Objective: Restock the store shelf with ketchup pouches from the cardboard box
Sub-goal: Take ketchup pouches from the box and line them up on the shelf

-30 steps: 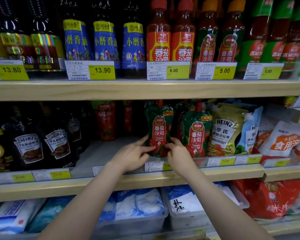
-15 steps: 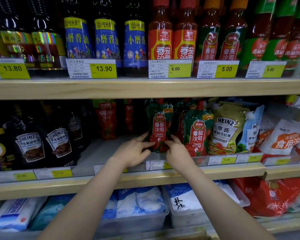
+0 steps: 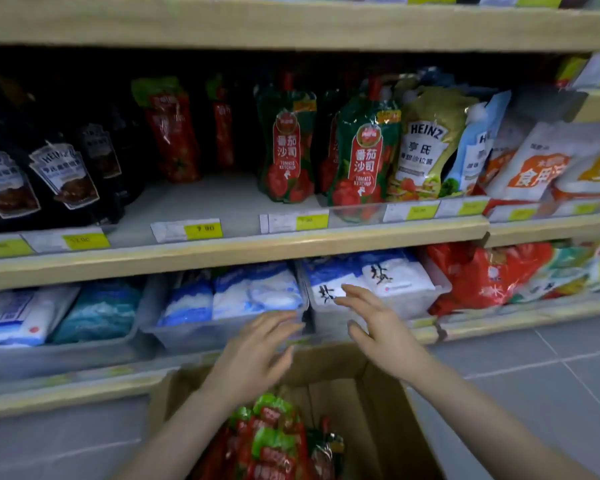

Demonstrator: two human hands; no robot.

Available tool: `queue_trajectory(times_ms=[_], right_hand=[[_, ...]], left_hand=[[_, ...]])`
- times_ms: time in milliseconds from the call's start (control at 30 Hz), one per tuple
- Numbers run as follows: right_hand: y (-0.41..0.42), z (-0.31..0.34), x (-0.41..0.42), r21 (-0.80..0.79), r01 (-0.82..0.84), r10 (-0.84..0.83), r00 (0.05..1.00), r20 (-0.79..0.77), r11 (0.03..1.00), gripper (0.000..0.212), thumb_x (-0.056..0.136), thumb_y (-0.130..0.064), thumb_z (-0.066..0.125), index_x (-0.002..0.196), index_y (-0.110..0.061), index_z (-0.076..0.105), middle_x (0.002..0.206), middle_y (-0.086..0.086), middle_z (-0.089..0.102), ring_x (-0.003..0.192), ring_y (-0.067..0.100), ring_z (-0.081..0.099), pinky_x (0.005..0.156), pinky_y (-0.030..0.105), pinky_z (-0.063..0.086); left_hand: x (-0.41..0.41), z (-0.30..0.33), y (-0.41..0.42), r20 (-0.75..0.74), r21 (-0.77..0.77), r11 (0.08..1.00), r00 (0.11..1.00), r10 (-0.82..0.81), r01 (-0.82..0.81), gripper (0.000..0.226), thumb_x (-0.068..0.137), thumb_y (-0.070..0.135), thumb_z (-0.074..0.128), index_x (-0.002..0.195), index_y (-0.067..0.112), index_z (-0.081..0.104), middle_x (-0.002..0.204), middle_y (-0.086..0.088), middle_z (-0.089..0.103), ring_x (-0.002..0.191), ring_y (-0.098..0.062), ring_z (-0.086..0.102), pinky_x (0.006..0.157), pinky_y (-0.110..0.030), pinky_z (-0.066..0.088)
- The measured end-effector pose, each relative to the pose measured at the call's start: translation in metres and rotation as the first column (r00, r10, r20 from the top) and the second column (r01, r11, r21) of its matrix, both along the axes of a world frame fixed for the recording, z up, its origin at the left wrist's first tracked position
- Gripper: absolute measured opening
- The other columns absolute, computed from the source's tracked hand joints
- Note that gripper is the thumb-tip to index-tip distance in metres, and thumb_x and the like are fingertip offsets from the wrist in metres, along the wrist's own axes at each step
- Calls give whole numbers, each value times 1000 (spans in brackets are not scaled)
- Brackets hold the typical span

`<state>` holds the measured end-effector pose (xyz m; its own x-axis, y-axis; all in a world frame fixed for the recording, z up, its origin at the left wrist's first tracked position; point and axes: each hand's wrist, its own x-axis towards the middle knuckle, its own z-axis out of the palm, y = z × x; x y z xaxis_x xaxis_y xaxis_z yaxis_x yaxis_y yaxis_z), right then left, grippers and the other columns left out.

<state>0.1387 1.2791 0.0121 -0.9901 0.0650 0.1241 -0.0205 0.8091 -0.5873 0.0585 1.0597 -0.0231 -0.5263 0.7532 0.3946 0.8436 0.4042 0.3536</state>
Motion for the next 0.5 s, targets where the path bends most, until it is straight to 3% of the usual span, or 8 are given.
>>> queue_trajectory(times_ms=[67,200,300,433,500], right_hand=[[-2,-27,15,-20,12,-10,997,79,1000,41,87,-6,50,127,-15,51,143,0,38,132,12,36,101,4,17],[-12,-86,43,-64,1,12,978,209,998,44,84,-5,51,128,-16,51,135,0,47,125,11,44,97,-5,13],[-19,-130,59,-72,10,14,946,324,997,47,86,-11,51,132,-22,45,137,-6,44,126,7,41,101,4,22],[-23,-182,71,-91,31,13,896,444,995,43,88,-9,49,129,-21,48,133,-2,48,124,11,44,103,14,29],[-23,-200,73,-108,52,8,869,495,993,43,89,-8,49,130,-19,48,135,1,47,127,13,43,106,18,29]], left_hand=[[19,-31,-7,82,-58,998,997,-4,9,34,87,29,51,119,21,60,124,3,59,114,-11,53,97,-24,41],[47,-92,-19,197,-194,978,979,-42,81,35,87,29,52,122,25,57,126,6,57,116,-10,53,99,-21,38],[57,-132,-20,223,-288,952,974,-41,106,36,89,33,49,123,25,56,127,6,57,118,-11,53,100,-26,42],[62,-178,-22,284,-452,881,959,-9,142,46,94,41,35,136,25,42,145,5,38,138,-11,27,115,-29,20],[61,-193,-24,274,-459,881,962,19,114,45,94,41,35,136,26,43,146,5,38,140,-11,23,115,-31,18]])
